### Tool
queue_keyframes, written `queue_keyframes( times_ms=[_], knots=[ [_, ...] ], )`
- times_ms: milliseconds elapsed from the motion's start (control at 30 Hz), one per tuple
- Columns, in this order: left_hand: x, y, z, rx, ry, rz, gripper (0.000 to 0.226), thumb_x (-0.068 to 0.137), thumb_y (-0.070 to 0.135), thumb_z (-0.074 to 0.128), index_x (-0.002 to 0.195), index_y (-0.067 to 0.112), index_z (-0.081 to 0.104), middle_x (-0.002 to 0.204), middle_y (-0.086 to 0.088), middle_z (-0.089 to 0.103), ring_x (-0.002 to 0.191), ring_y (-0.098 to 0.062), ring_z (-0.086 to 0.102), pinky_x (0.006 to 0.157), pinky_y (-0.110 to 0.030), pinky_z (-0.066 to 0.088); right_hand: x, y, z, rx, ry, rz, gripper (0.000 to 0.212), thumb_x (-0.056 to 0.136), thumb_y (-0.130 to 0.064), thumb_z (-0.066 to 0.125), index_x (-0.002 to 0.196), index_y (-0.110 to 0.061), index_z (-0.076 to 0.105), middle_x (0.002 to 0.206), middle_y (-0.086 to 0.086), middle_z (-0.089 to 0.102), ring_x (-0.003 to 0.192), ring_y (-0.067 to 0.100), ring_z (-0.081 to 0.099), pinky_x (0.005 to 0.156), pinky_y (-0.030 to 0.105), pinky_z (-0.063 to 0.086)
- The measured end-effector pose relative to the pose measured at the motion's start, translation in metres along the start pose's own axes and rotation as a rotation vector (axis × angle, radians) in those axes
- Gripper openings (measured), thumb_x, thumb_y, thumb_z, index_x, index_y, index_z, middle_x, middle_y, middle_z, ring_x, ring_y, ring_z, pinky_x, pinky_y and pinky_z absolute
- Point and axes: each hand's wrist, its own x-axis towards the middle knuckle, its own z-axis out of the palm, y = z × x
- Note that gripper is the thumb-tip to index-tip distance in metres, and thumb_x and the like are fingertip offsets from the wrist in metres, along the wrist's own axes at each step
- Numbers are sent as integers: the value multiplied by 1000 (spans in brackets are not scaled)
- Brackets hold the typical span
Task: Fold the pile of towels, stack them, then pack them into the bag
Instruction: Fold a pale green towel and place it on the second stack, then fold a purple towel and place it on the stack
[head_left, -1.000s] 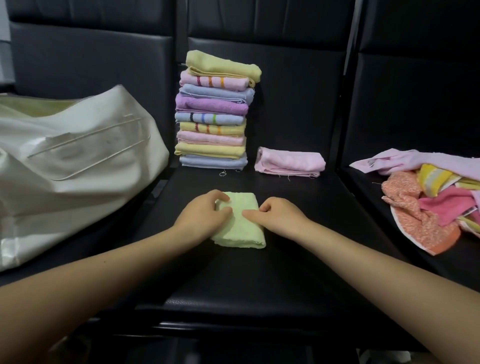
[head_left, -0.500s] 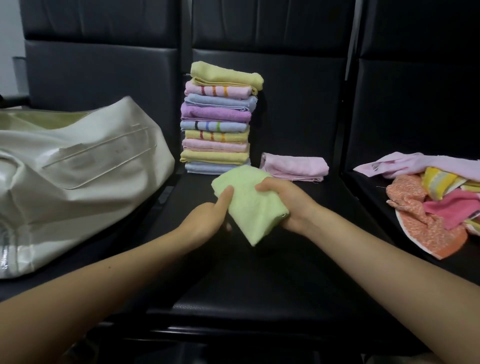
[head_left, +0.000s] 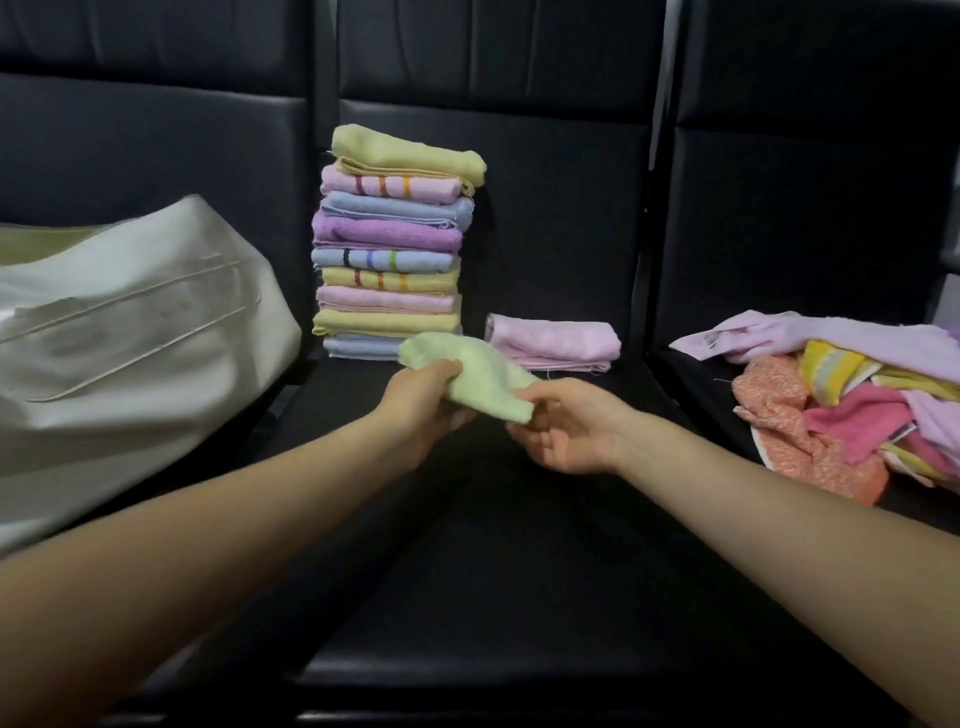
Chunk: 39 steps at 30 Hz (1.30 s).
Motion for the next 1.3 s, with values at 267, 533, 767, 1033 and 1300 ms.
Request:
queue_keyframes(
  times_ms=[267,533,767,1033,1300],
  knots=[
    [109,26,49,430,54,268,41,89,1,55,129,1,49,114,-16,56,81,-21,60,57,-25,55,71,-99,-45,-179,500,-428,7,88,-5,52,82,-9,52,71,5,49,50,13,41,33,18,26],
    [176,-19,62,1587,158,462,32,98,29,46,124,27,64,132,-10,57,127,-30,42,106,-32,29,109,-89,-102,-381,680,-391,8,89,-10,53,94,-6,58,75,8,55,73,23,58,68,34,51],
    [115,-35,103,1466,172,716,35,91,21,54,125,16,60,136,-15,44,129,-32,33,103,-38,32,31,-48,-161,-413,626,-548,15,95,-13,49,96,-18,63,79,0,59,63,10,54,52,19,42],
    [42,-94,234,947,-326,440,23,92,17,49,95,18,72,102,-6,71,96,-23,63,89,-33,50,-84,-76,-258,-791,1072,-825,25,93,-16,46,93,-13,71,88,0,65,86,17,59,75,31,46],
    [57,-168,301,806,-318,229,55,69,69,43,105,32,62,102,-11,69,100,-31,64,93,-44,49,-68,-122,-353,-1105,1189,-317,60,95,-51,46,146,-20,38,147,20,39,136,38,34,110,43,30]
  ],
)
